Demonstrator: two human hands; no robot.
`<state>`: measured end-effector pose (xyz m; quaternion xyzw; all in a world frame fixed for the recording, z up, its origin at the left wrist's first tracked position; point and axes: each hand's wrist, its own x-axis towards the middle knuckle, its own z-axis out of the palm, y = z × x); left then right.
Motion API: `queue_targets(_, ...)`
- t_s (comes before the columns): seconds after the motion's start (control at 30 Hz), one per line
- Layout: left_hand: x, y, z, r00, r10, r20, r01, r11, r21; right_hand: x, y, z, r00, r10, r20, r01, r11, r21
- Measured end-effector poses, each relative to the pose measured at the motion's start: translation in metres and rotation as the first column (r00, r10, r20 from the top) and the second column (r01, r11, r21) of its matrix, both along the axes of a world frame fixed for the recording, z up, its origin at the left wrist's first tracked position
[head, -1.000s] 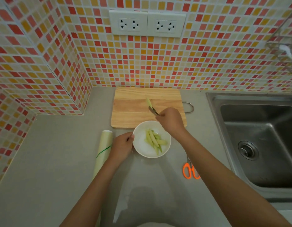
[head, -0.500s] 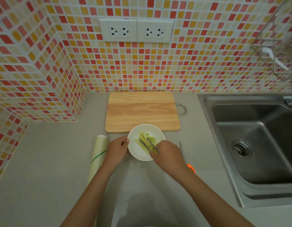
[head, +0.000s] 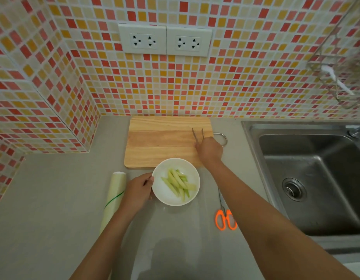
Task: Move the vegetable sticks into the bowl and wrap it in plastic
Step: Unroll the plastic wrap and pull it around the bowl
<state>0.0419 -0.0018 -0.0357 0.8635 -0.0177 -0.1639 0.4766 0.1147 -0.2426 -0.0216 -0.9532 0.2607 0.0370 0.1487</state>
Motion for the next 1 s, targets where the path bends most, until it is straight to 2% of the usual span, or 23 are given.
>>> queue_targets(0.27,0.001,-0.001,0.0,1.0,0.004,0.005,-0.004,1.0,-0.009,0.006,-0.005,-0.014,0.996,0.071,-0.053,-0.073,0.996,-0.05)
queue_targets(0.47,-0.001,-0.001,0.001,1.0,-0.001,-0.002,0.001,1.0,-0.017,0.0,-0.007,-0.006,0.999,0.042,-0.022,-0.042,0.999,-0.018)
queue_targets(0.6,-0.003,0.003,-0.001,1.0,0.01,-0.008,-0.011,0.999,-0.045,-0.034,-0.004,0.009,0.993,0.031,0.115,-0.046,0.99,0.13)
queue_targets(0.77,-0.012,0.005,0.001,1.0,-0.002,-0.01,0.001,0.998,-0.055,-0.104,0.013,0.012,0.989,0.147,0.01,-0.135,0.872,0.47)
queue_targets(1.0,-0.033,0.006,0.014,0.999,-0.027,0.03,0.028,0.999,-0.024,-0.135,0.029,0.018,0.998,0.045,0.042,-0.06,0.871,0.487)
